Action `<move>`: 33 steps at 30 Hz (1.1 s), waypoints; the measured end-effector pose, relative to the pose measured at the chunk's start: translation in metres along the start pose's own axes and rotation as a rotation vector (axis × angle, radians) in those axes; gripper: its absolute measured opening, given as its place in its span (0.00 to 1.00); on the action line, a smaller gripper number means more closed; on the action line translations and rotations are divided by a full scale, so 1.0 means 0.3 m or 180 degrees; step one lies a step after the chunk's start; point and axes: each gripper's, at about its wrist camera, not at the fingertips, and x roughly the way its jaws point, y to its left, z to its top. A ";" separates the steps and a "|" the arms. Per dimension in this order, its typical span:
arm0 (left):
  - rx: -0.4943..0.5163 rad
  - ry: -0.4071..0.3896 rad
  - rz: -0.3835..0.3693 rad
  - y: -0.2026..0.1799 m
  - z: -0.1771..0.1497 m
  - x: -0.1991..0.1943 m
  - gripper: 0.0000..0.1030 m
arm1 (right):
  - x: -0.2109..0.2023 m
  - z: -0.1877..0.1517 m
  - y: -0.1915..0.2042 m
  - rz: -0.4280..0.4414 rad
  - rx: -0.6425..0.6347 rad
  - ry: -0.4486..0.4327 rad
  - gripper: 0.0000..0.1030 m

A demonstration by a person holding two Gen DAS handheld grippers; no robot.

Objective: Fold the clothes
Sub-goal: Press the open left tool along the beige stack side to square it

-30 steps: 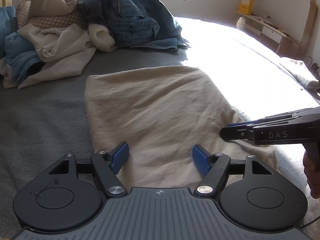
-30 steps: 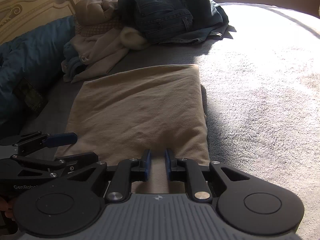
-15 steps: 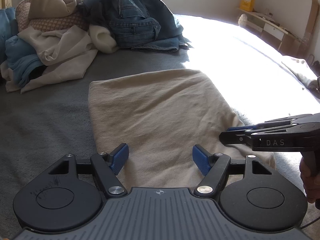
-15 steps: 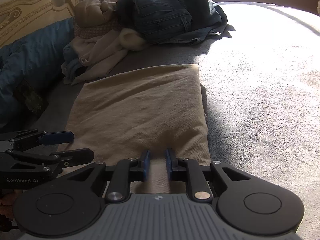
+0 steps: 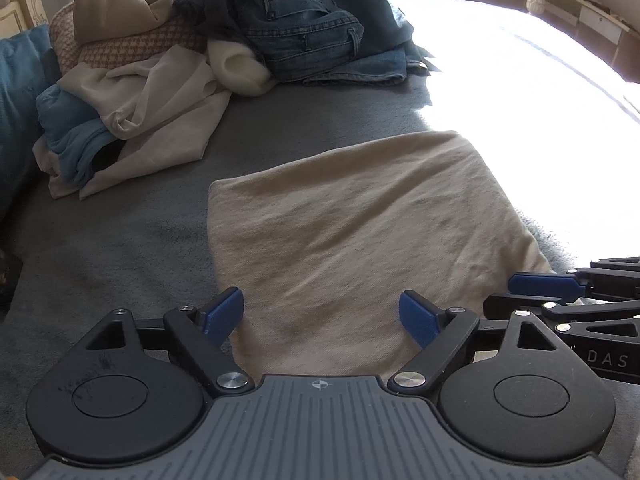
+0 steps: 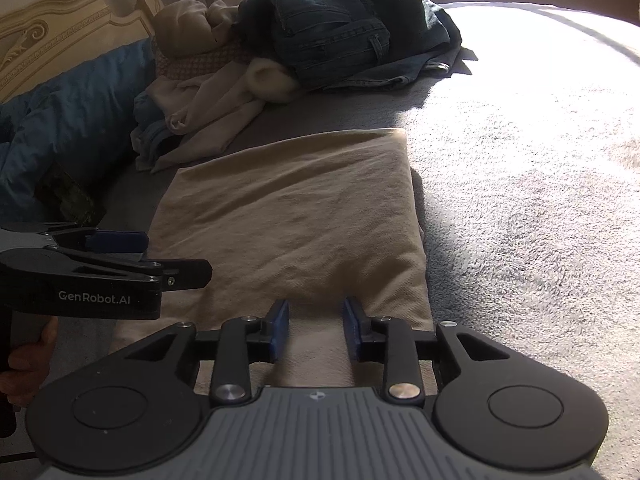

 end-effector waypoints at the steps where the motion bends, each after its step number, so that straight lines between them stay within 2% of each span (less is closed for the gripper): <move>1: -0.0008 0.0018 0.0001 0.000 -0.001 0.001 0.85 | 0.000 0.000 0.002 -0.0004 -0.0013 0.0000 0.35; 10: -0.0032 0.0122 0.0120 -0.008 -0.005 0.005 0.90 | -0.001 -0.002 -0.001 0.0022 -0.0005 -0.0005 0.36; 19: -0.0037 0.0108 0.0220 -0.005 -0.007 0.004 0.92 | -0.002 -0.004 -0.002 0.0037 0.0012 -0.0013 0.36; 23: -0.0054 0.0100 0.0245 0.002 -0.005 0.003 0.93 | -0.052 0.033 -0.044 0.0150 0.0177 -0.0224 0.38; 26: -0.0183 -0.0036 0.0140 0.037 -0.009 -0.021 0.93 | -0.091 0.061 -0.076 0.0237 0.0305 -0.0388 0.38; 29: -0.0358 -0.0218 -0.0075 0.105 -0.036 -0.049 0.93 | -0.130 0.090 -0.108 0.0324 0.0433 -0.0551 0.42; 31: -0.0568 -0.0222 -0.0357 0.179 -0.068 -0.042 0.94 | -0.134 0.110 -0.187 0.0370 0.0723 -0.0515 0.42; 33: -0.0850 -0.0107 -0.0677 0.250 -0.100 -0.010 0.94 | -0.108 0.111 -0.282 0.0476 0.1176 -0.0349 0.51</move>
